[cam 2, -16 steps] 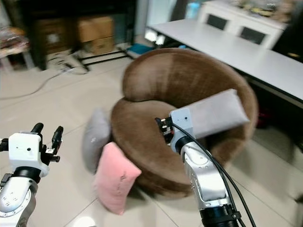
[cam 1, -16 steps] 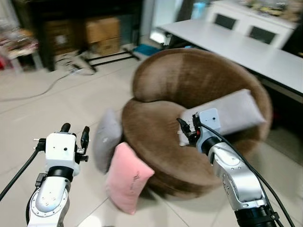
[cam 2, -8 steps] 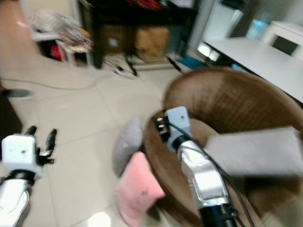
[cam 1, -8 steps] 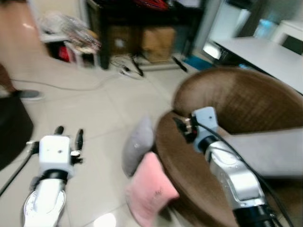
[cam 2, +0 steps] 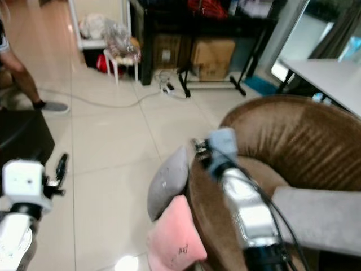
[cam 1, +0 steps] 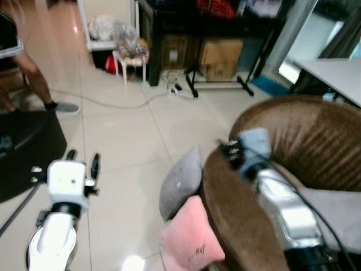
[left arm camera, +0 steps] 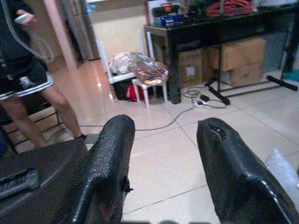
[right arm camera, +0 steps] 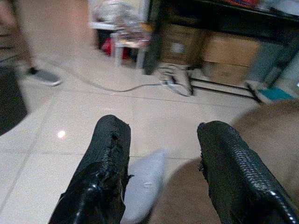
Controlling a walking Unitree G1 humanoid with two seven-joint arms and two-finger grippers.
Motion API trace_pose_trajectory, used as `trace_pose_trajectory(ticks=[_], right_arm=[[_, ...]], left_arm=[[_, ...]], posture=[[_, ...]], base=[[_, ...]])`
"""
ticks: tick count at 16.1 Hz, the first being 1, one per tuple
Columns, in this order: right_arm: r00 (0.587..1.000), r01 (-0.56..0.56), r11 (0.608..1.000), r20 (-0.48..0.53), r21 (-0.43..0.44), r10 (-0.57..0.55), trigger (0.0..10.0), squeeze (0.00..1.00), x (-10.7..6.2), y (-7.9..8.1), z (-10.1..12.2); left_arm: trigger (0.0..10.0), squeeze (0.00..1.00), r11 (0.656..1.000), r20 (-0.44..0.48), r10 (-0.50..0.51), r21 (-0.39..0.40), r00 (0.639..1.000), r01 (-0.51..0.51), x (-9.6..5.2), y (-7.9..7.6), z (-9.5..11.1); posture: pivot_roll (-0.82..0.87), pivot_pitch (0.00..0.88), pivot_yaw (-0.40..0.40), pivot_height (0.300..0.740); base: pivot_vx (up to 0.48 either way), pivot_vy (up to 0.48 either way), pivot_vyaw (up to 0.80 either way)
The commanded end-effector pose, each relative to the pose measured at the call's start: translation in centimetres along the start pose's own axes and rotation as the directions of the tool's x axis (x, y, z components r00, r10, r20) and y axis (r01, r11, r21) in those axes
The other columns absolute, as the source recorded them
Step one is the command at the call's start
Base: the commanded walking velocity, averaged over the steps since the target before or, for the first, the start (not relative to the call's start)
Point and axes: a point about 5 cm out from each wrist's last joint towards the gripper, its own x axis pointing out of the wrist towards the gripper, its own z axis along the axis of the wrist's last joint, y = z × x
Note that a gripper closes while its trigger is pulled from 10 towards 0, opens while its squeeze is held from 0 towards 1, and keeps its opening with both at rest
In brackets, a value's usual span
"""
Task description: Move the pillow to the sofa from floor
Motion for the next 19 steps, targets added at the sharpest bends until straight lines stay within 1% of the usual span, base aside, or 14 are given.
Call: trace_pose_trajectory(ticks=[1, 2, 4, 6, 8, 9, 12, 15, 19], right_arm=[[1.0, 0.019, 1.0, 0.019, 0.015, -0.019, 10.0, 0.0, 0.0, -0.2, 0.2], [0.998, 0.06, 0.997, 0.014, 0.045, -0.061, 10.0, 0.0, 0.0, -0.4, 0.0], [0.995, 0.096, 0.993, 0.014, 0.069, -0.098, 10.0, 0.0, 0.0, -0.6, -0.1], [0.991, 0.131, 0.99, -0.012, 0.043, -0.131, 10.0, 0.0, 0.0, -0.9, -0.6], [0.991, 0.126, 0.992, -0.042, 0.007, -0.126, 10.0, 0.0, -0.2, -1.2, -1.1], [0.991, 0.127, 0.992, -0.049, 0.004, -0.127, 10.0, 0.0, -0.2, -1.3, -1.2], [0.988, 0.149, 0.989, -0.052, 0.012, -0.149, 10.0, 0.0, -0.2, -1.3, -1.4], [0.983, 0.176, 0.983, -0.056, 0.047, -0.174, 10.0, 0.0, -1.1, -0.6, -1.9], [0.98, 0.19, 0.979, -0.064, 0.069, -0.186, 10.0, 0.0, -1.6, -0.2, -2.4]], left_arm=[[10.0, 0.0, 1.0, 0.008, 0.013, 0.015, 1.0, -0.013, 0.0, 0.4, 0.1], [10.0, 0.0, 1.0, 0.01, 0.016, 0.017, 1.0, -0.016, 0.2, 0.6, 0.1], [10.0, 0.0, 1.0, 0.011, 0.018, 0.019, 1.0, -0.018, 0.3, 0.7, 0.1], [10.0, 0.0, 0.999, 0.006, 0.024, 0.025, 1.0, -0.025, 0.3, 0.5, -0.2], [10.0, 0.0, 0.997, 0.014, 0.029, 0.068, 0.999, -0.03, 0.3, 0.2, -0.5], [10.0, 0.0, 0.997, 0.019, 0.024, 0.072, 1.0, -0.025, 0.3, 0.0, -0.5], [10.0, 0.0, 0.996, 0.037, -0.017, 0.087, 0.999, 0.013, 0.8, -0.3, -0.3], [10.0, 0.0, 0.994, 0.064, -0.048, 0.102, 0.997, 0.042, 1.5, 0.2, 0.2], [10.0, 0.0, 0.995, 0.086, -0.048, 0.091, 0.995, 0.04, 1.9, 0.8, 0.8]], posture=[[0.09, 0.0, -0.126, 0.74], [0.09, 0.0, -0.125, 0.74], [0.09, 0.0, -0.125, 0.73], [0.08, 0.0, -0.113, 0.716], [0.08, 0.0, -0.121, 0.696], [0.08, 0.0, -0.121, 0.692], [0.05, 0.0, -0.067, 0.663], [0.03, 0.0, 0.004, 0.634], [0.03, 0.0, 0.027, 0.6]], base=[[0.0, 0.0, 0.0], [0.0, 0.0, 0.0], [0.0, 0.0, 0.0], [0.0, 0.0, 0.0], [0.0, 0.0, 0.0], [0.0, 0.0, 0.0], [0.0, 0.0, 0.0], [0.0, 0.0, 0.0], [0.0, 0.0, 0.0]])
